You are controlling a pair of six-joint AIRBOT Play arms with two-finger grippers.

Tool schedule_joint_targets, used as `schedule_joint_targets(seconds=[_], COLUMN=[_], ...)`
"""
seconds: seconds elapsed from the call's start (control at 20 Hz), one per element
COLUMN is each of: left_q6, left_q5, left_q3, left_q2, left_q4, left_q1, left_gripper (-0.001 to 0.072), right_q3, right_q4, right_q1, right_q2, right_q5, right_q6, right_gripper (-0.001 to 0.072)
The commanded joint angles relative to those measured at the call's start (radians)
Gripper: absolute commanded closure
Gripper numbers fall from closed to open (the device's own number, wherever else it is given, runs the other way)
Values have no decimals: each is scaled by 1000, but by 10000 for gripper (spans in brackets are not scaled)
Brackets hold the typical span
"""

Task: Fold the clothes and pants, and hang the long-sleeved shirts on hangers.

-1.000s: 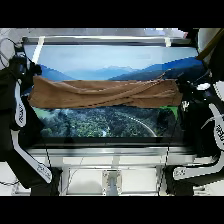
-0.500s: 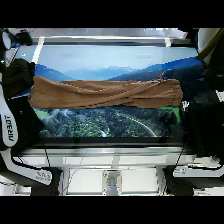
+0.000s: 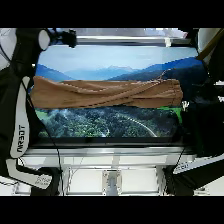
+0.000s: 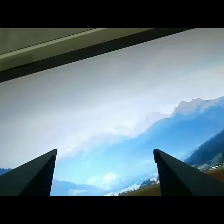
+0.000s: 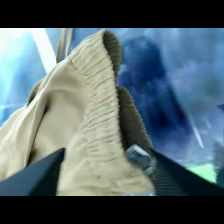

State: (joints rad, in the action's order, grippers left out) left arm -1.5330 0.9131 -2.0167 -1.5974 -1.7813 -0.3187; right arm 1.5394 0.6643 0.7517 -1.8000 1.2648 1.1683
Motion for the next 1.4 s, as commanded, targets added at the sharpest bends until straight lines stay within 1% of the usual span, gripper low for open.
schedule_joint_targets(seconds=[0.0, 0.05, 0.2, 0.4, 0.45, 0.5, 0.55, 0.6, 0.65, 0.75, 0.85, 0.9, 0.95, 1.0, 1.05, 1.1, 1.15, 1.2, 1.3, 1.35], left_q6=[22, 22, 4, 0, 0, 0, 0, 0, 0, 0, 0, 0, 0, 0, 0, 0, 0, 1, 0, 0], left_q5=[-1, -1, 0, 18, 31, 46, 55, 68, 79, 97, 98, 98, 98, 98, 98, 98, 98, 96, 93, 93], left_q3=[2, 2, 2, 2, 3, 3, 7, 8, 8, 8, 8, 8, 8, 8, 8, 8, 8, 8, 8, 8], left_q2=[-2, -6, -22, -43, -47, -51, -53, -57, -61, -69, -80, -88, -98, -107, -118, -129, -140, -153, -183, -207], left_q4=[2, 2, 3, 3, 3, 3, 3, 3, 3, 3, 9, 14, 22, 39, 62, 89, 117, 150, 260, 340], left_q1=[-63, -68, -68, -68, -68, -68, -68, -68, -68, -68, -68, -68, -68, -68, -68, -68, -68, -68, -68, -71], left_gripper=[1, 1, 1, 1, 1, 1, 0, 1, 1, 1, 1, 1, 1, 2, 33, 247, 516, 690, 698, 698], right_q3=[2, 2, 8, 79, 102, 120, 137, 150, 161, 165, 166, 166, 166, 167, 168, 172, 185, 204, 272, 314], right_q4=[-102, -103, -103, -91, -56, 4, 93, 172, 225, 212, 161, 138, 121, 106, 88, 53, 8, -35, -149, -229], right_q1=[-3, -16, -64, -121, -136, -151, -170, -185, -200, -216, -228, -235, -243, -251, -254, -256, -256, -256, -254, -260], right_q2=[-139, -163, -204, -236, -241, -244, -245, -245, -245, -245, -245, -245, -245, -245, -245, -244, -244, -244, -243, -240], right_q5=[41, 32, 11, -1, -3, -8, -8, 2, 15, 34, 68, 85, 97, 100, 98, 104, 122, 151, 251, 315], right_q6=[-65, -64, -98, -96, -74, -28, 13, 37, 39, 32, -14, -35, -47, -53, -55, -62, -64, -64, -64, -63], right_gripper=[67, 39, 35, 34, 37, 40, 41, 42, 45, 181, 181, 231, 313, 490, 677, 682, 681, 681, 682, 682])
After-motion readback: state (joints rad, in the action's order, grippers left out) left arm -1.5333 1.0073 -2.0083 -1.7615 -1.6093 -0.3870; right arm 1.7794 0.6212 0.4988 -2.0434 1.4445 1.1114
